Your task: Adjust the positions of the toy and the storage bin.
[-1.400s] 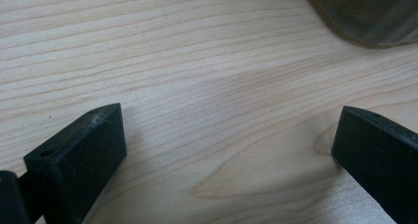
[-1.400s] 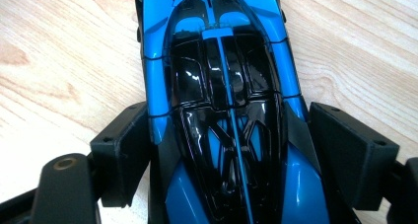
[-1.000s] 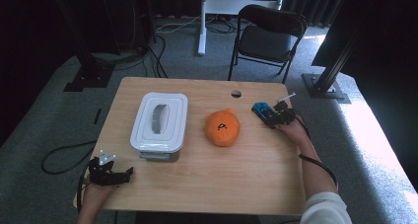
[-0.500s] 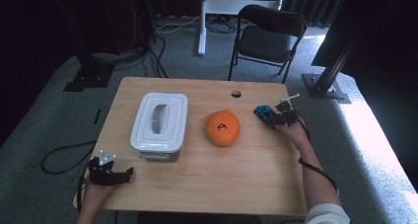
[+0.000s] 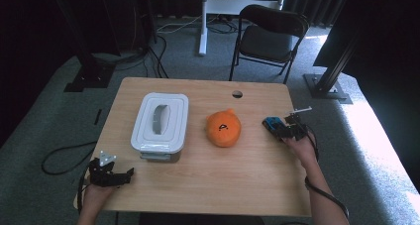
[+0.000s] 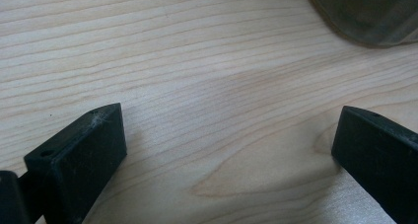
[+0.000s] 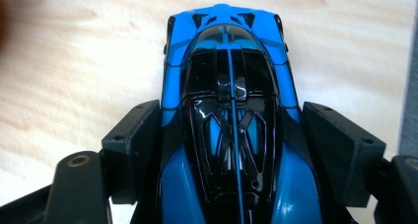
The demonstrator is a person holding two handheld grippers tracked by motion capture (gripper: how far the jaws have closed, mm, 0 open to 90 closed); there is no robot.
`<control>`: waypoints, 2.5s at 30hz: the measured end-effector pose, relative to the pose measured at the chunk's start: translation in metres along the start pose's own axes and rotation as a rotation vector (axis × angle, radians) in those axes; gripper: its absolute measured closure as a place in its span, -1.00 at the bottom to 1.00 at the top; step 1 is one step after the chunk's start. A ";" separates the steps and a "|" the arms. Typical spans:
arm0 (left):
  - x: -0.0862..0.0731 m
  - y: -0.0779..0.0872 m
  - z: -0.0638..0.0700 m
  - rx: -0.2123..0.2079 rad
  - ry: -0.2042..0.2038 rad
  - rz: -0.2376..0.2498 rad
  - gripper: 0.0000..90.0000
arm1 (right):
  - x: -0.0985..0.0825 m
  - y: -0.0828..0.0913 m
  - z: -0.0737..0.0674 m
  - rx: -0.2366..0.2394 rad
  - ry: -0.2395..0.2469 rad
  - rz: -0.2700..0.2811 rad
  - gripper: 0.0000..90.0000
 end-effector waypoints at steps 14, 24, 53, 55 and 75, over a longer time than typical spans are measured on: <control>-0.001 0.001 0.000 0.001 -0.001 -0.004 -0.99 | -0.077 0.037 -0.006 -0.059 -0.127 0.086 -0.45; -0.001 0.001 0.000 0.001 -0.002 -0.004 -0.99 | -0.109 0.039 -0.014 -0.098 -0.136 0.097 -0.45; -0.002 0.002 0.001 -0.001 -0.001 -0.001 -0.99 | -0.076 0.012 -0.009 -0.068 -0.080 0.054 -0.54; -0.002 0.002 0.001 -0.001 -0.001 -0.001 -0.99 | -0.075 0.011 -0.009 -0.074 -0.076 0.060 -0.53; -0.003 0.003 0.001 -0.001 -0.002 -0.001 -0.99 | -0.066 0.005 -0.010 -0.071 -0.028 0.074 -0.44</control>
Point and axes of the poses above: each handheld gripper's, and its own axes: y roughly backward along the jaws, x roughly out of its top, z roughly to its right, the point moved 9 cm from there along -y, roughly forward along the jaws, and after that the axes turned 7 degrees about -y, right-handed, at the moved point
